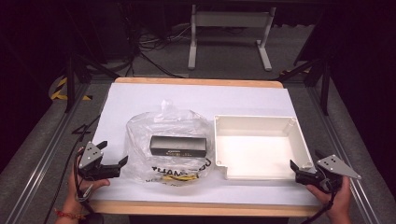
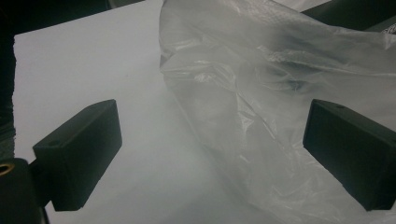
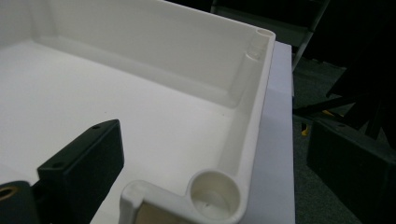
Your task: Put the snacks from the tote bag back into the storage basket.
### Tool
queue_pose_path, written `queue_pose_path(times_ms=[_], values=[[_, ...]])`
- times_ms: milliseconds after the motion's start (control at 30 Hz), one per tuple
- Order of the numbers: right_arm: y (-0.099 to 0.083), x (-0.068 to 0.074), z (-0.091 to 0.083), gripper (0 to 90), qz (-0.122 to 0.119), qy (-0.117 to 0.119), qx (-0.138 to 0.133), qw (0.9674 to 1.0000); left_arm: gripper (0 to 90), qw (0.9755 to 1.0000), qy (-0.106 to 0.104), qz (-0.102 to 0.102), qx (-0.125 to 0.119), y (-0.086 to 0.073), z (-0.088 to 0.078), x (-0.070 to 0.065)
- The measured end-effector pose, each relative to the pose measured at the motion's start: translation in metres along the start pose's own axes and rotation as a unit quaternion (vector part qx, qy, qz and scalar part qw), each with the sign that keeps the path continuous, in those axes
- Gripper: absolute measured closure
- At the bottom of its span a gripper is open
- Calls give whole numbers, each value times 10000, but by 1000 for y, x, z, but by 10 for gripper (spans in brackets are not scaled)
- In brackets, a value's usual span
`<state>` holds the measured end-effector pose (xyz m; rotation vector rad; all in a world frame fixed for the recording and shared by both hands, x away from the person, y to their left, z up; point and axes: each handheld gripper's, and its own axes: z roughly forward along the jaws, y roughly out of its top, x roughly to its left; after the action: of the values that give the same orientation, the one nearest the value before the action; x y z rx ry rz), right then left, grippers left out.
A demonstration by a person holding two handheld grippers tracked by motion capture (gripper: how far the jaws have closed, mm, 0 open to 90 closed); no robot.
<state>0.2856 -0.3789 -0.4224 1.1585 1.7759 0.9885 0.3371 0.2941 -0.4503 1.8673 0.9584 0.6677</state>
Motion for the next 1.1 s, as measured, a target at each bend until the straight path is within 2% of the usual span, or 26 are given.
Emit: queue_pose_path(times_ms=[200, 467, 667, 733, 833, 933, 1100], values=[[3, 2, -3, 48, -87, 27, -53, 9999, 53, 10000, -9, -3, 34, 0, 1, 0], [8, 1, -8, 48, -38, 21, -168, 9998, 53, 10000, -36, 8, -12, 0, 1, 0], [19, 3, -11, 48, -225, 58, -189, 9996, 53, 10000, -67, 33, -32, -1, -2, 0], [26, 5, -12, 48, -264, 223, -244, 9991, 53, 10000, -74, 41, -51, -2, -3, -1], [40, 13, -14, 55, -495, 313, -278, 9979, 53, 9999, -90, 46, -56, -2, -4, -2], [50, 21, -16, 64, -587, 388, -317, 9970, 53, 9999, -90, 59, -57, -1, -3, -2], [65, 32, -13, 96, -787, 653, -433, 9938, 53, 10000, -75, 64, 2, -1, 0, -2]])
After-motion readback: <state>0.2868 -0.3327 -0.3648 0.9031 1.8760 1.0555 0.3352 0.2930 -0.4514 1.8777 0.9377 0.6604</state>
